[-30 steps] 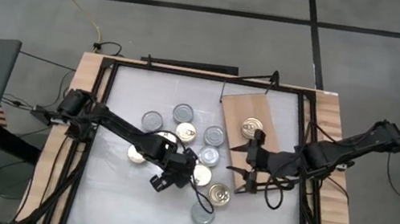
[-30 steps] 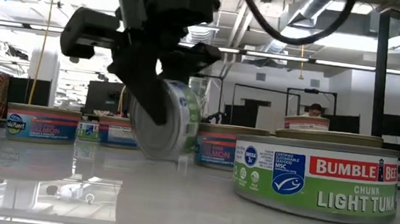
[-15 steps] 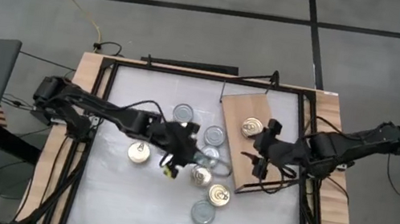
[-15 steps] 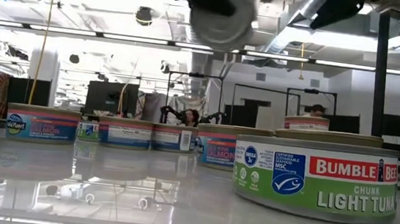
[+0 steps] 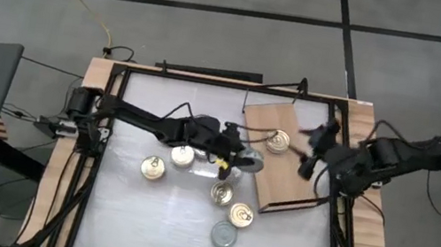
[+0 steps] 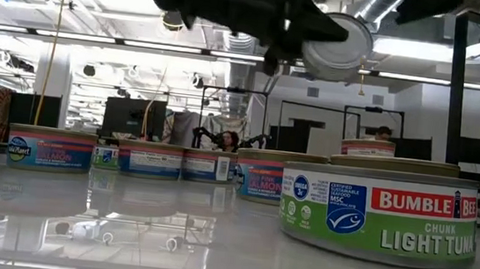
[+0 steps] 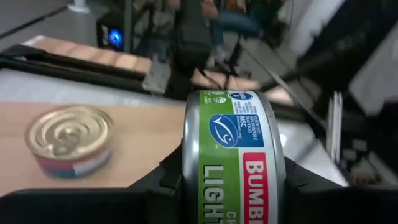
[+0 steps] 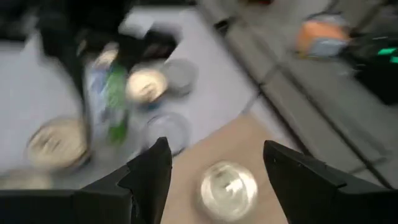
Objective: Stack canned seafood by type on shelf
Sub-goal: Put the green tuna can on the shelf
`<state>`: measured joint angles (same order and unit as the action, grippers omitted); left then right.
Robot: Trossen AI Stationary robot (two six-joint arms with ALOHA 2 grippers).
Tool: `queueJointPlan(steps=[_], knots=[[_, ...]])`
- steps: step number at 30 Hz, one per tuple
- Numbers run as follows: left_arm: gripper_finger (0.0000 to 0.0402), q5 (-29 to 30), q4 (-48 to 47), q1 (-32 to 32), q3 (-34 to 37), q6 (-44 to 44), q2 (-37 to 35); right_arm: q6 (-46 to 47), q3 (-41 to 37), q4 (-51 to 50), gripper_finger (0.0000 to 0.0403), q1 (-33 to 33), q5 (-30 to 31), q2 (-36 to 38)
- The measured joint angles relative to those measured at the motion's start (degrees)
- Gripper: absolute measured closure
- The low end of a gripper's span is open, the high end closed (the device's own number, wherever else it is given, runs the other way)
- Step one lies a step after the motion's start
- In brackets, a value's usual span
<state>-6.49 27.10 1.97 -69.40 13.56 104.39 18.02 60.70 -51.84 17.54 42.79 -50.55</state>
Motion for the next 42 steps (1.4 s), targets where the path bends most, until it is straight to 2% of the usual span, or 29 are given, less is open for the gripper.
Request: queueJointPlan(steps=[4, 7, 17, 21, 27, 30, 35, 42], knots=[[0.0278, 0.3, 9.5, 1.2, -0.6, 7.8, 5.3, 0.2, 0.0, 1.6, 0.012, -2.6, 2.6, 3.1], [0.0278, -0.4, 10.4, 1.8, -3.6, 12.8, 9.8, -0.3, 0.0, 2.9, 0.012, -3.8, 2.7, 4.3], [0.0278, -9.0, 5.7, 1.9, -18.9, 21.2, 22.2, -1.9, 0.0, 5.4, 0.012, -3.7, 2.3, 4.8], [0.0277, -10.0, 1.5, 1.2, -24.1, 23.8, 25.2, -2.0, 0.0, 5.6, 0.012, -3.2, 2.3, 4.8], [0.0277, -9.3, -10.6, 0.3, -28.6, 23.0, 27.1, -2.0, 0.0, 5.9, 0.012, -1.6, 2.3, 4.7], [0.0277, -6.6, -13.4, 0.2, -29.0, 23.1, 26.9, -2.0, 0.0, 6.3, 0.012, -1.0, 2.3, 4.7], [0.0264, -5.8, -14.0, 0.1, -29.0, 23.6, 27.0, -3.0, 0.0, 8.0, 0.012, -1.2, 2.2, 4.7], [0.021, -5.9, -13.0, -0.3, -29.0, 20.4, 27.0, -3.2, 0.0, 8.2, 0.012, -1.2, 2.2, 4.7]])
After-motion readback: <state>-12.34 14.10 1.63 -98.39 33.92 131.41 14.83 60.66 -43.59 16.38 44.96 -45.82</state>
